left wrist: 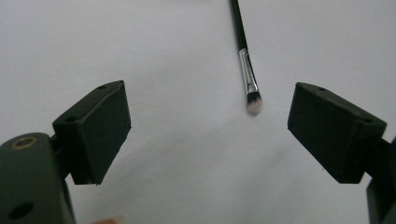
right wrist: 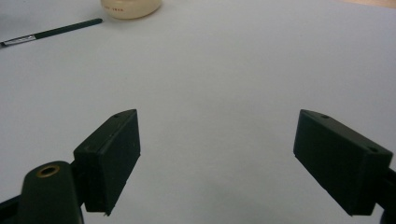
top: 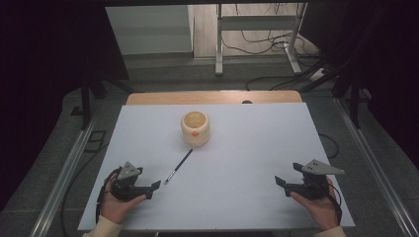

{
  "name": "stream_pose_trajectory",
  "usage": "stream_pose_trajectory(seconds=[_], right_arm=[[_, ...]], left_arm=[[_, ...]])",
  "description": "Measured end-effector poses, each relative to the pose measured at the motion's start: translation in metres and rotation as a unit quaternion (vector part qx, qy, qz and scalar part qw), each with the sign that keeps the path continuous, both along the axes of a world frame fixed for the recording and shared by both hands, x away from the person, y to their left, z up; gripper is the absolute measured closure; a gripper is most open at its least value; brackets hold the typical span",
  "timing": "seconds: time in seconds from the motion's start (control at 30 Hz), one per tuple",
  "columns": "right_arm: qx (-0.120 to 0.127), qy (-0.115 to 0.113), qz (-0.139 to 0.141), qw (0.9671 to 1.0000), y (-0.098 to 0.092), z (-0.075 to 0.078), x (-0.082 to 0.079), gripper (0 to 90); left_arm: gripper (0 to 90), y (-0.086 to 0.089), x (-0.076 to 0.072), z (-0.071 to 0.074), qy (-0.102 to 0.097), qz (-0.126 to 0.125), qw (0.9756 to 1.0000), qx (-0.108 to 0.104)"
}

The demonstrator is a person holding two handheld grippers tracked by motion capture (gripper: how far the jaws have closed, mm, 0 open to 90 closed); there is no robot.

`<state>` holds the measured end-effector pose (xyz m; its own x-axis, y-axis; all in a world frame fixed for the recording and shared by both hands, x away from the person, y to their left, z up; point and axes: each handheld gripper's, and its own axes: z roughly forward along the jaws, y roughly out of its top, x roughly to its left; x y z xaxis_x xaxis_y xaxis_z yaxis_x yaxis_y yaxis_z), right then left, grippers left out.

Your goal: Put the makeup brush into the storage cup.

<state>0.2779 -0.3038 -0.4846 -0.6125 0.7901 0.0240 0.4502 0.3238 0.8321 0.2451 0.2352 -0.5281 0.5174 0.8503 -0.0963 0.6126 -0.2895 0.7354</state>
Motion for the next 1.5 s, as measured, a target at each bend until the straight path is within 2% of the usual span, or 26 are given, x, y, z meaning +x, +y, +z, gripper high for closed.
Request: stream_pose_trajectory(seconds=[0.3,0.47,0.73,1.33,1.5], right_arm=[[-0.007,0.002,0.001,1.0,0.003,-0.003,0.003,15.2],[-0.003,0.001,0.0,1.0,0.004,-0.002,0.003,15.5],[-0.003,0.0,0.0,1.0,0.003,-0.004,0.004,16.0],[-0.008,0.0,-0.004,1.0,0.005,-0.005,0.006,16.6],[-0.011,0.0,-0.001,0.9999,0.007,-0.005,0.005,16.7]], left_arm=[[14.0,0.002,-0.001,0.001,0.002,0.001,1.0,0.001],[14.0,-0.001,-0.003,0.002,0.0,0.001,1.0,0.0],[14.0,-0.007,-0.004,0.003,-0.002,-0.004,0.9999,0.015],[14.3,-0.006,-0.006,0.005,0.002,-0.005,0.9999,0.014],[14.4,-0.009,-0.008,0.011,0.001,-0.006,0.9999,0.013]])
